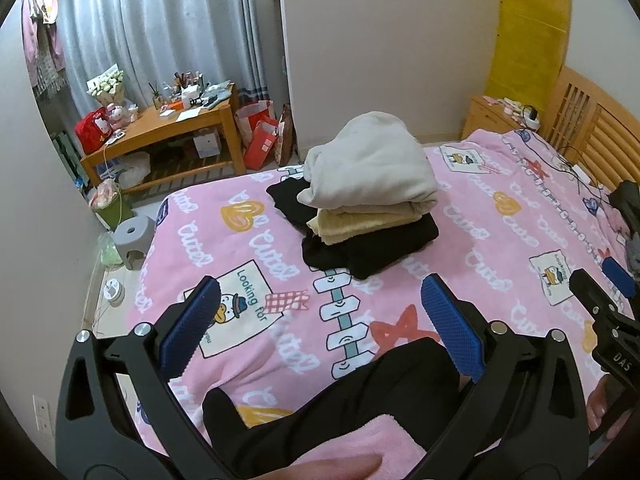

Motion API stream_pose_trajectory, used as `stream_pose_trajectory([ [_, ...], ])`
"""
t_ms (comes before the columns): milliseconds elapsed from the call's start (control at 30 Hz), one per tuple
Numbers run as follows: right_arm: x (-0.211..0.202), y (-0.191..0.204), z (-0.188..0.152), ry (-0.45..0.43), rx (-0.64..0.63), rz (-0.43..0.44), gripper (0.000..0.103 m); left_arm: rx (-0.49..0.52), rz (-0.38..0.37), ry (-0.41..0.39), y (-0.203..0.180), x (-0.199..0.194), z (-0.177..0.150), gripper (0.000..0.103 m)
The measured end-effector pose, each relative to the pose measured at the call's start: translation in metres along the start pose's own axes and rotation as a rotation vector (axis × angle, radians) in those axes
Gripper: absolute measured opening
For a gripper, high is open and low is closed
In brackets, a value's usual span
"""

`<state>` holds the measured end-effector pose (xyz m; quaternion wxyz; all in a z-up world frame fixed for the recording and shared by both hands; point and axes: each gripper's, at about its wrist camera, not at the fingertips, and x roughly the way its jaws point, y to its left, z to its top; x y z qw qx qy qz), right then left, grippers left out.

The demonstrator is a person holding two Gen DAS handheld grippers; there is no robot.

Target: Fold large clothes

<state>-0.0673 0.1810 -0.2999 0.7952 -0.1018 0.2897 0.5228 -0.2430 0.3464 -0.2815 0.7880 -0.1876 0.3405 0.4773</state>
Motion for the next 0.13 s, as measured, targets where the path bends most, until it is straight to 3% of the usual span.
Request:
stream_pose_trajectory([
  [133,0.0045,0.0035,-0.0012,0.01,0.005,0.008,0.095,0.012,-0.009,0.005,-0.0005,0.0014,-0.0001,0.098],
])
